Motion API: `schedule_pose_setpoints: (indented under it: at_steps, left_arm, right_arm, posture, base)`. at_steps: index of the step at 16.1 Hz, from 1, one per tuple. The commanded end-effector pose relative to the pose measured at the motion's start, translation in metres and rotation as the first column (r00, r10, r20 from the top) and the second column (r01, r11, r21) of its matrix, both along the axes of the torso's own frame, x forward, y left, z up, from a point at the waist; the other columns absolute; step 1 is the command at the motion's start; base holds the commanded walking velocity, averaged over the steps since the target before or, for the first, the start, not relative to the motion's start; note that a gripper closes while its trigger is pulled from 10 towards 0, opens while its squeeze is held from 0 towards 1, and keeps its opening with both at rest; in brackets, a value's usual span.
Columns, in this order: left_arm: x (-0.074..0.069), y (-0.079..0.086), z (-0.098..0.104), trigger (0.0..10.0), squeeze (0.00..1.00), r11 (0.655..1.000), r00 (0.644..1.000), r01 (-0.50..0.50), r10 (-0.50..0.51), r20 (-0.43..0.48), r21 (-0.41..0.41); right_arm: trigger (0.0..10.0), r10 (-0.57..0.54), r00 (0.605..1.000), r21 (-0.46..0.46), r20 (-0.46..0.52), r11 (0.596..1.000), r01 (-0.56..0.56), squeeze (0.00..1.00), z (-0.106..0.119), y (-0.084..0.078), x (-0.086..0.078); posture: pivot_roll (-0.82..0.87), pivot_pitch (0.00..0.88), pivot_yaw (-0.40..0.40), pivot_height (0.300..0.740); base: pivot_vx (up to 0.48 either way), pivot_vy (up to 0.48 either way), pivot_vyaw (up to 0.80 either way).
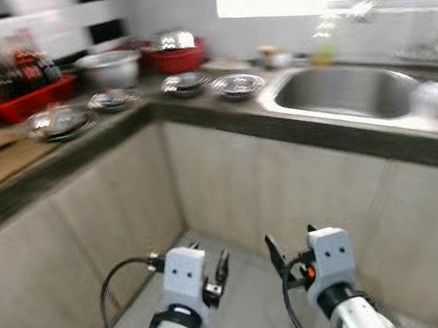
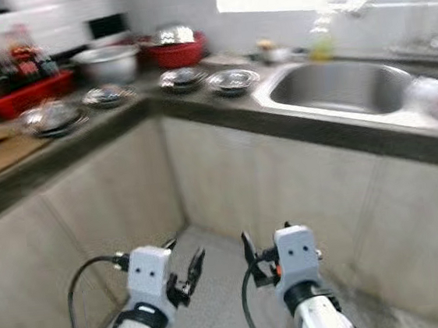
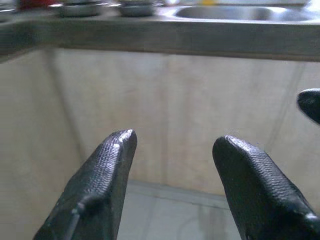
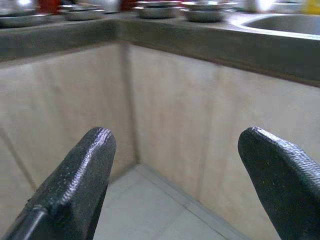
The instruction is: Kitchen organization
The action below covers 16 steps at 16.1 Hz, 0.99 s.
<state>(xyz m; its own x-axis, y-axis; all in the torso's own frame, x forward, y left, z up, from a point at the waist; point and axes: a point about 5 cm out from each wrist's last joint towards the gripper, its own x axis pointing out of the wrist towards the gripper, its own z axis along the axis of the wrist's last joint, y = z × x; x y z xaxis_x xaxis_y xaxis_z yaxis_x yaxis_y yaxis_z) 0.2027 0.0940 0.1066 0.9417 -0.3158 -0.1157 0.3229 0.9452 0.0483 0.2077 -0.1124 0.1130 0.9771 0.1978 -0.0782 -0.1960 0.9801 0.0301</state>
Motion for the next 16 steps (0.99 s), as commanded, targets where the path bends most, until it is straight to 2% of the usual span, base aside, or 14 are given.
schedule_pose_setpoints:
  at_steps: [1,16]
  left_arm:
    - [0.0007,0.0029,-0.0003,10.0,0.00,1.000,1.000,-0.006,0.006,-0.005,0.014]
    - [0.0011,0.0016,-0.0004,10.0,0.00,1.000,1.000,0.014,-0.013,-0.012,0.011]
  right_arm:
    - [10.0,0.018,1.000,0.018,0.014,1.000,-0.019,0.00,0.0035,0.0049,0.0005]
    - [10.0,-0.001,1.000,0.038,0.019,0.999,0.000,0.00,0.0038,0.0048,0.0059]
  posture:
    - [0.08,0.000,-0.044,0.740]
    - [0.08,0.000,-0.042,0.740]
  base:
    - [0.334,0.000,0.00]
    - [0.347,0.000,0.00]
